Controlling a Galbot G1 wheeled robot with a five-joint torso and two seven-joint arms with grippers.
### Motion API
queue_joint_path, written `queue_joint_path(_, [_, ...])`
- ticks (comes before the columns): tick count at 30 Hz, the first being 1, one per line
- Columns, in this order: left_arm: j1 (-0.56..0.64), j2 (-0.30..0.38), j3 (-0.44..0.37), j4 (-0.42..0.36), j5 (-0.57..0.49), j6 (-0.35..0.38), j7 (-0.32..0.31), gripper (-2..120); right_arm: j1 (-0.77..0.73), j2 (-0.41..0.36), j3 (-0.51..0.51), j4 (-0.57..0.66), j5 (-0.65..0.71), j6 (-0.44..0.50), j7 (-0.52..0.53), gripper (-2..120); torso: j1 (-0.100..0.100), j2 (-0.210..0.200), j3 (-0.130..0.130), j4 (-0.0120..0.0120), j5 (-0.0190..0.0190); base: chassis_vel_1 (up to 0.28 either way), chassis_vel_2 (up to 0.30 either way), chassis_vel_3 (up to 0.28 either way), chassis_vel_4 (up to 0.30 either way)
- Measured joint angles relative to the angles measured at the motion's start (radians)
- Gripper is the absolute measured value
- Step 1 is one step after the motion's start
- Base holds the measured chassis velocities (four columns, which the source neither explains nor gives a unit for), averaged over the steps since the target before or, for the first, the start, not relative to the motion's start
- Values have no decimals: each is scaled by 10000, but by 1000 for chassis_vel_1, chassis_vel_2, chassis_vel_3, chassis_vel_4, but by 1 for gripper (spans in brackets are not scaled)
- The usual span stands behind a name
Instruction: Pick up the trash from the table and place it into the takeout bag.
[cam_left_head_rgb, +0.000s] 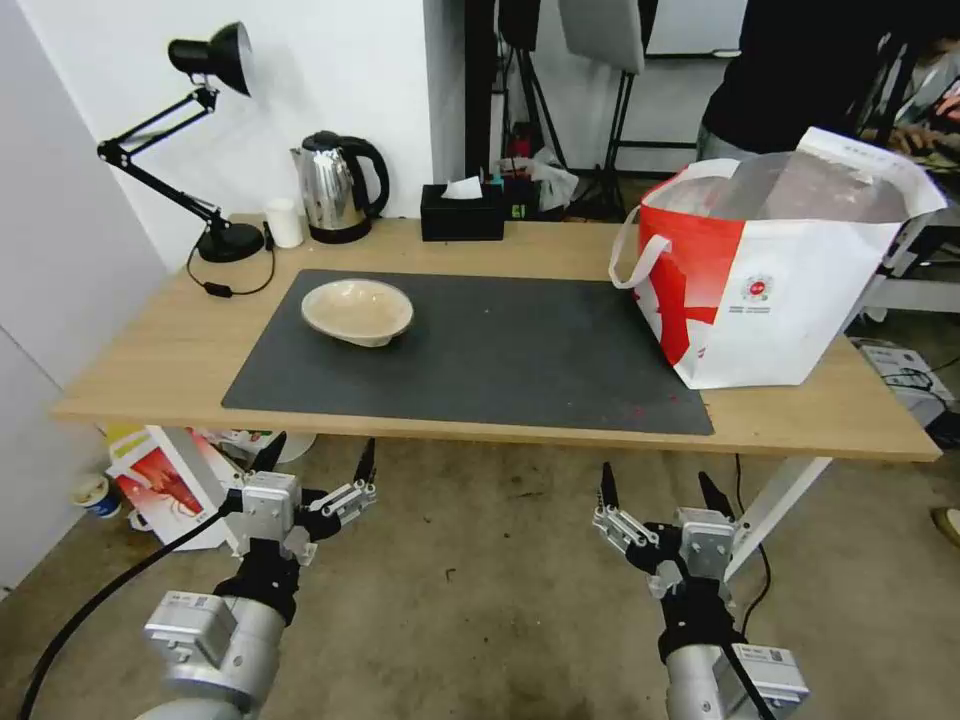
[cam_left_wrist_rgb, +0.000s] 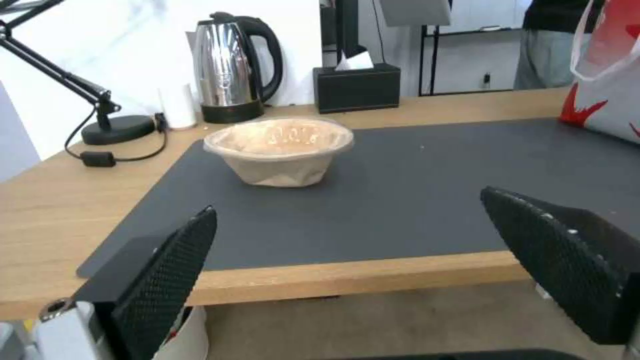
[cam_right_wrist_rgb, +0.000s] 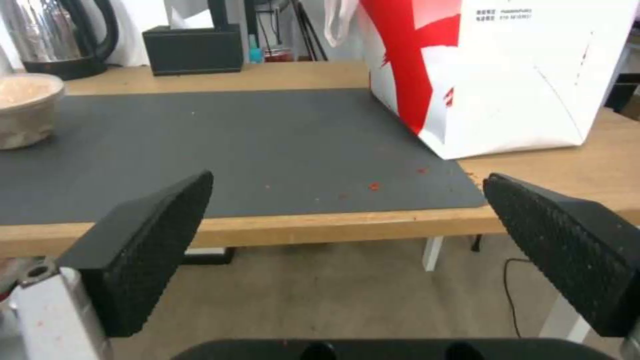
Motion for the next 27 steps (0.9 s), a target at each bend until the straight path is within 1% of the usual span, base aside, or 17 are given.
queue_joint_path(6, [-8, 1, -8, 0, -15, -23, -4, 99, 19, 139, -6, -174, -33, 55, 29, 100, 0, 0, 0, -1, 2, 0, 0, 0, 0])
queue_joint_path(12, [-28, 3, 42, 0, -17, -51, -4, 99, 93, 348, 41, -494, -455, 476, -81, 100, 0, 0, 1, 0, 1, 0, 0, 0, 0])
queue_joint_path(27, [7, 6, 62, 0, -23, -145, 5, 100, 74, 423, 46, -447, -675, 714, -225, 100, 0, -1, 1, 0, 0, 0, 0, 0, 0])
